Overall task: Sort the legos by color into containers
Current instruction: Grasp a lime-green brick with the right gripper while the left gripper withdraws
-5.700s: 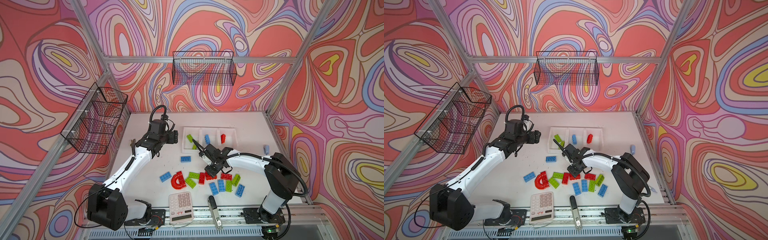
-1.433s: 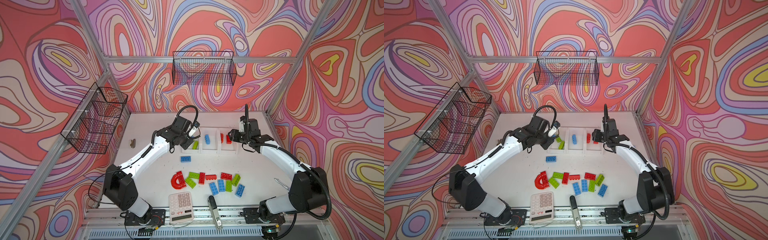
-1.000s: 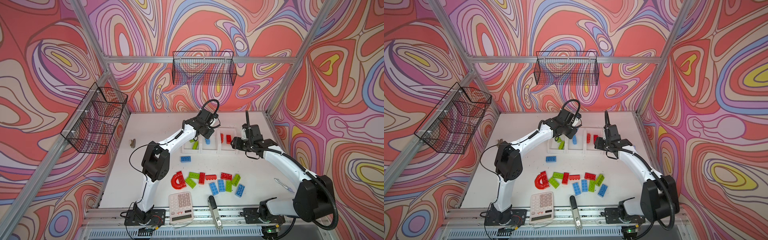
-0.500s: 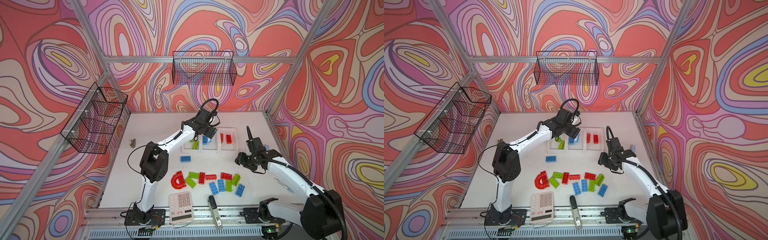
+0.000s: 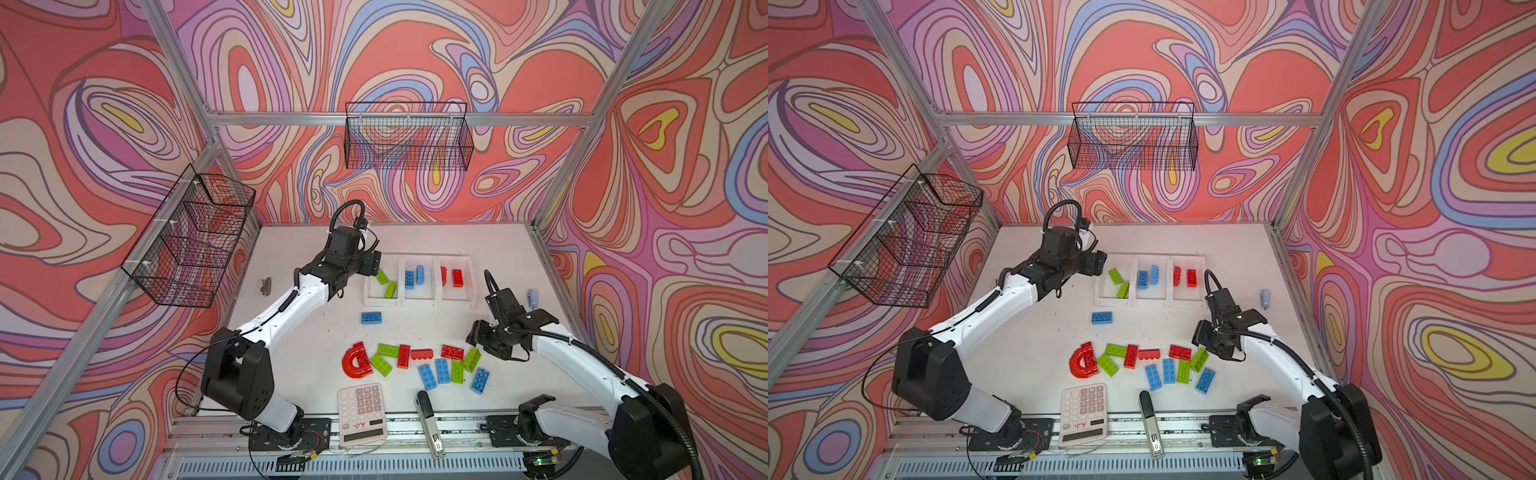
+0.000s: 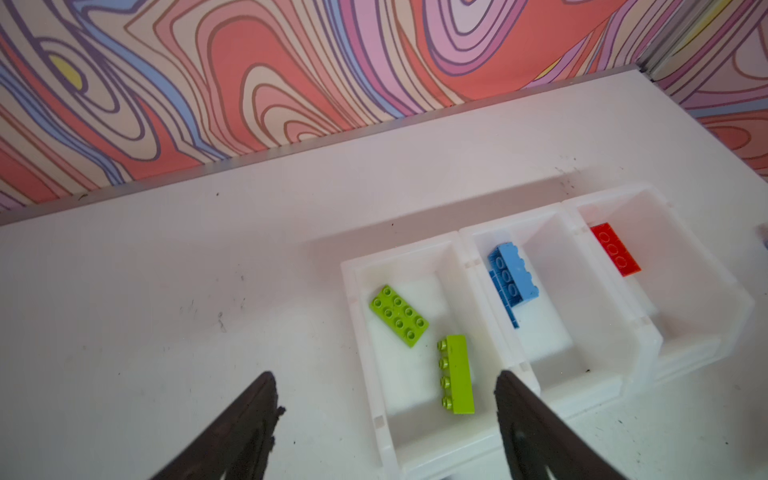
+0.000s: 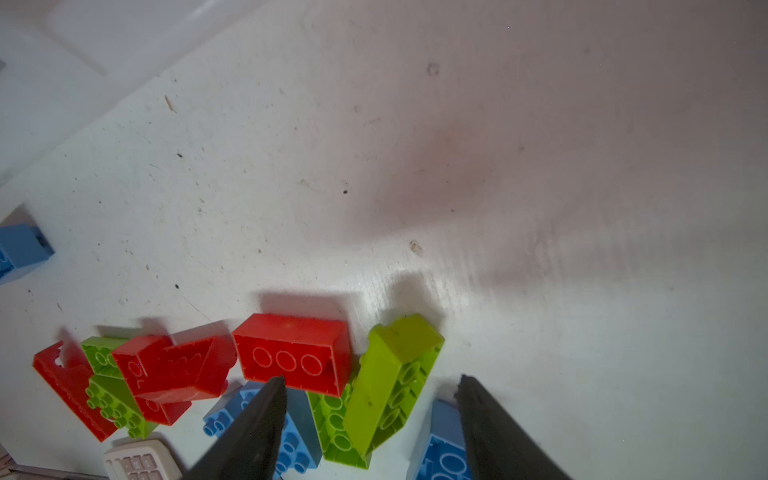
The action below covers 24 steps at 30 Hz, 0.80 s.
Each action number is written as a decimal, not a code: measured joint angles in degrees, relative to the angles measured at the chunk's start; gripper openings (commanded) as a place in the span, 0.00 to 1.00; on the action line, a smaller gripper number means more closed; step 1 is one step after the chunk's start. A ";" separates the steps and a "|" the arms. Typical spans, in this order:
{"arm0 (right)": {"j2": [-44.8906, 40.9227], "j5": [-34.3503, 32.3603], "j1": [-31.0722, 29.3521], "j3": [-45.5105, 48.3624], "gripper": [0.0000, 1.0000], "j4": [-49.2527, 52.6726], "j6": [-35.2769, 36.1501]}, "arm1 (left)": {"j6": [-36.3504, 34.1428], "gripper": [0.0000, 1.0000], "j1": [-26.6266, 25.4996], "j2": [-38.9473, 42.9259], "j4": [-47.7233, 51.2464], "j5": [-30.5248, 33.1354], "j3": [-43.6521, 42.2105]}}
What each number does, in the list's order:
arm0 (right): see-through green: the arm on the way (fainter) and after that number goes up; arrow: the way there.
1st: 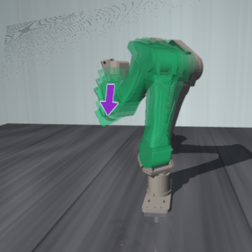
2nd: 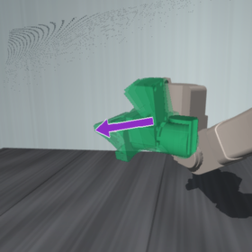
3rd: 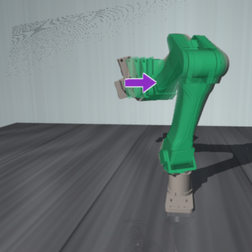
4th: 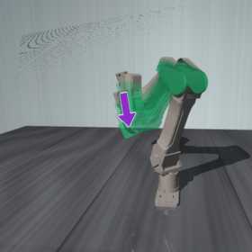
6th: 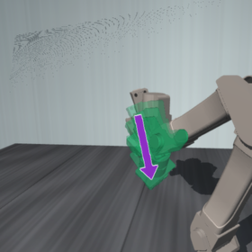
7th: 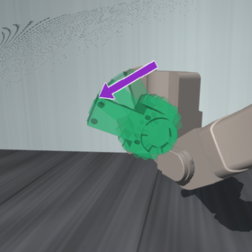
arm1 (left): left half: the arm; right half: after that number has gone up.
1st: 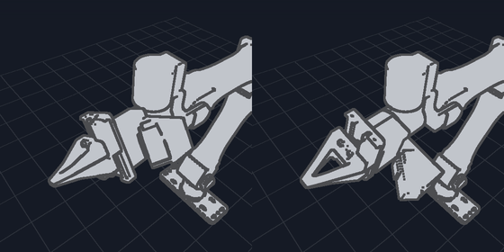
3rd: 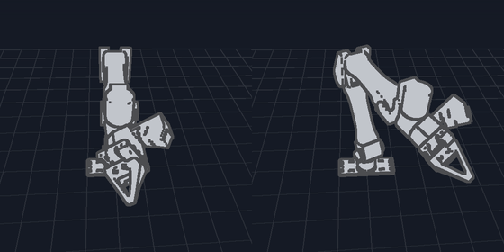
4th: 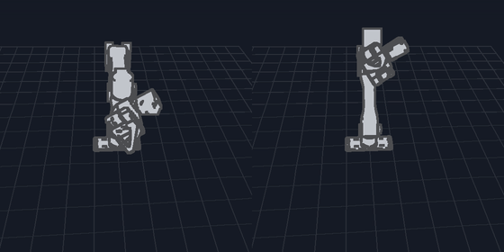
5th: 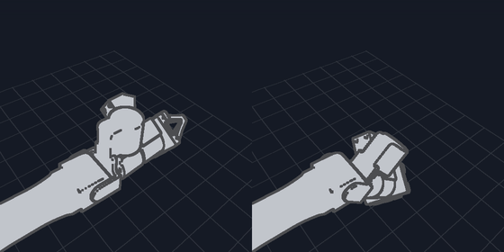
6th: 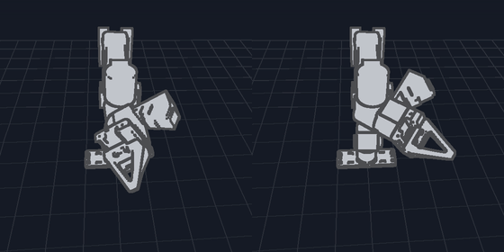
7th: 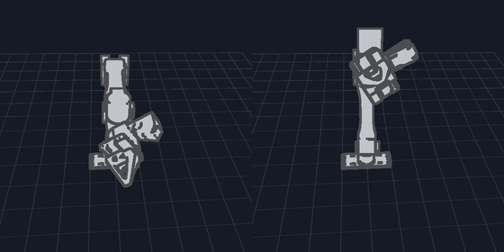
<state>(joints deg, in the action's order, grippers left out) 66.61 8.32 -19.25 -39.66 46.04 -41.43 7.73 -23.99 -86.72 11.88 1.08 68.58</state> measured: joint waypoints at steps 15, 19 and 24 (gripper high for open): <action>0.44 -1.95 -1.86 6.54 0.56 -5.53 -7.19 | 3.43 0.83 2.62 7.06 -0.44 -1.09 -7.43; 0.46 -1.40 -1.86 9.07 0.49 -9.09 -9.46 | 3.45 0.83 2.62 7.63 -0.44 -1.07 -8.11; 0.70 -1.25 -1.86 9.77 0.40 -11.41 -11.34 | 3.48 0.83 2.67 8.13 -0.42 -1.05 -8.66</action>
<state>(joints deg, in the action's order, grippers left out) 67.31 7.07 -21.10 -29.89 34.63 -52.77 11.20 -21.32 -78.59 11.46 0.03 59.92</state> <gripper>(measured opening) 0.445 0.828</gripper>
